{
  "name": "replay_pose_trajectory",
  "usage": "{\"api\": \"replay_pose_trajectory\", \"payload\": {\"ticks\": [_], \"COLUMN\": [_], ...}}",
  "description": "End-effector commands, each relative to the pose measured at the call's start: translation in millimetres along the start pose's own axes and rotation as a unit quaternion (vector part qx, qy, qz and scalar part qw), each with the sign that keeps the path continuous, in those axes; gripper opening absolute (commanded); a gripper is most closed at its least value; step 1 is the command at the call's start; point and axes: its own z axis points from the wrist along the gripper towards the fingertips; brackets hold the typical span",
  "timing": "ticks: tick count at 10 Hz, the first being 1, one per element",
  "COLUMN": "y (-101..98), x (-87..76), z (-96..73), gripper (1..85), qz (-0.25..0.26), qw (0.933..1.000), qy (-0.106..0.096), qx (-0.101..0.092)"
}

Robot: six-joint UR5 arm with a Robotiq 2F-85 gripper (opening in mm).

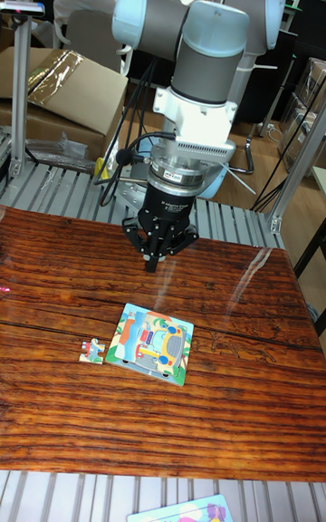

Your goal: Assemble one piece of a puzzle

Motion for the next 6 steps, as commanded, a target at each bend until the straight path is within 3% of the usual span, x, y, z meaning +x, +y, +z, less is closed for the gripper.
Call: {"api": "replay_pose_trajectory", "payload": {"ticks": [1, 6], "y": [1.4, 1.4], "x": [-1.3, -4.0], "z": [-3.4, -4.6], "gripper": [1.3, 1.3], "qz": [-0.002, -0.005], "qw": [1.0, 1.0], "qy": [-0.003, -0.002], "qx": [-0.004, -0.003]}}
